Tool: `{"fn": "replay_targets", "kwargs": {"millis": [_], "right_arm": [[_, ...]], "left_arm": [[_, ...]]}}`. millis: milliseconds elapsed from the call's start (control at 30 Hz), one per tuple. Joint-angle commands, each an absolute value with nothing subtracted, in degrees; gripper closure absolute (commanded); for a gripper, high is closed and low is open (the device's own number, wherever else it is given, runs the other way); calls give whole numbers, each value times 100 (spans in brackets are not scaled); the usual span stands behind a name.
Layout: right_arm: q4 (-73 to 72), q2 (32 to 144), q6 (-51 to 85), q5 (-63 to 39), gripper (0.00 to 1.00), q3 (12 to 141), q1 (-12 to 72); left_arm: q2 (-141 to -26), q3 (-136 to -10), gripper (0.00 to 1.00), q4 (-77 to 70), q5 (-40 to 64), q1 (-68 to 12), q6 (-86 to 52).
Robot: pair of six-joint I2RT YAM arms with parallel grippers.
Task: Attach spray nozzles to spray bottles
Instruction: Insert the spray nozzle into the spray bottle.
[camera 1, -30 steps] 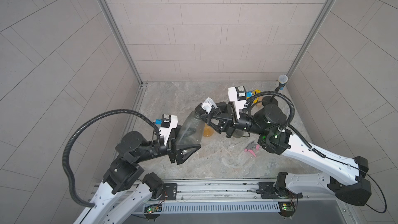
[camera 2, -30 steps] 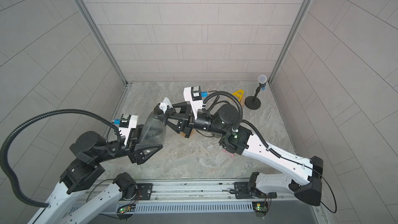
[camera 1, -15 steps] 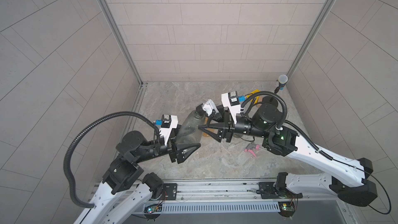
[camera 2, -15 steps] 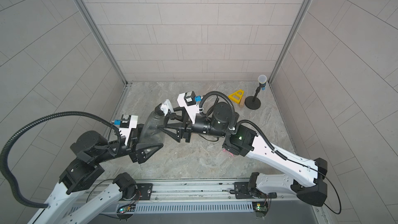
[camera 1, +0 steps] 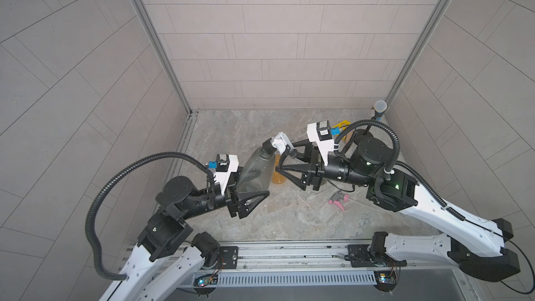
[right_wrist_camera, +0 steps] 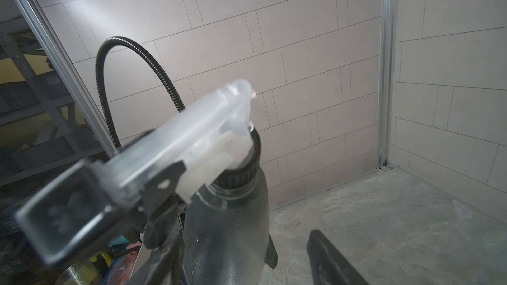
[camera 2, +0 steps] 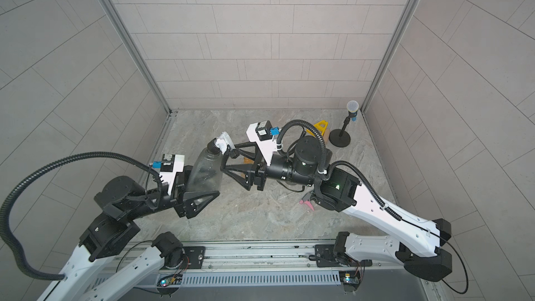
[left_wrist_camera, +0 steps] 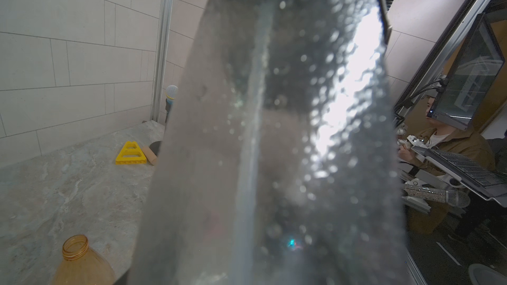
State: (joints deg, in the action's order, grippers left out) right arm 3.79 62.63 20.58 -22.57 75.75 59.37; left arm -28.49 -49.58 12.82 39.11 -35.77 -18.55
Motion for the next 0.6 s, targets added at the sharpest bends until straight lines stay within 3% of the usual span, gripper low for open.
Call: {"fn": "replay_targets", "kwargs": {"millis": [0, 267, 567], "right_arm": [[603, 6102, 1916, -2181, 25, 7640, 5968], [831, 5726, 1916, -1991, 21, 7413, 5968], [1195, 5613, 1521, -1971, 19, 7779, 5919]], "left_arm": [[-2738, -4933, 100, 841, 3658, -3564, -1784], [-2564, -4687, 100, 484, 3255, -3560, -1778], [-2485, -4479, 100, 233, 3597, -3560, -1836]]}}
